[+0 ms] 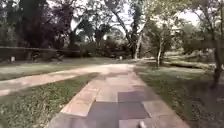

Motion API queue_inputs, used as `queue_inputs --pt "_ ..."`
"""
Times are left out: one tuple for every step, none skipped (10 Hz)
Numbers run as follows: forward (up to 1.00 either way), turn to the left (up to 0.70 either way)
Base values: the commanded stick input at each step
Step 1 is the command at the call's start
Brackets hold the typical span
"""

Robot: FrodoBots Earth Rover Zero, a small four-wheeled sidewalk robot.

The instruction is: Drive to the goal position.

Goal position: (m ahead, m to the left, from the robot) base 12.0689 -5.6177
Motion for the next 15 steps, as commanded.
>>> queue_inputs --pt "1.00 -0.26" --pt "1.00 0.00" --pt "1.00 0.00" --pt "1.00 0.00" --pt "1.00 -0.07" --pt "1.00 -0.32" --pt "1.00 -0.29" --pt "1.00 -0.02" --pt "1.00 0.00" --pt "1.00 0.00" --pt "1.00 0.00" --pt "1.00 -0.04" --pt "1.00 -0.15" --pt "1.00 -0.36" --pt "1.00 -0.27"
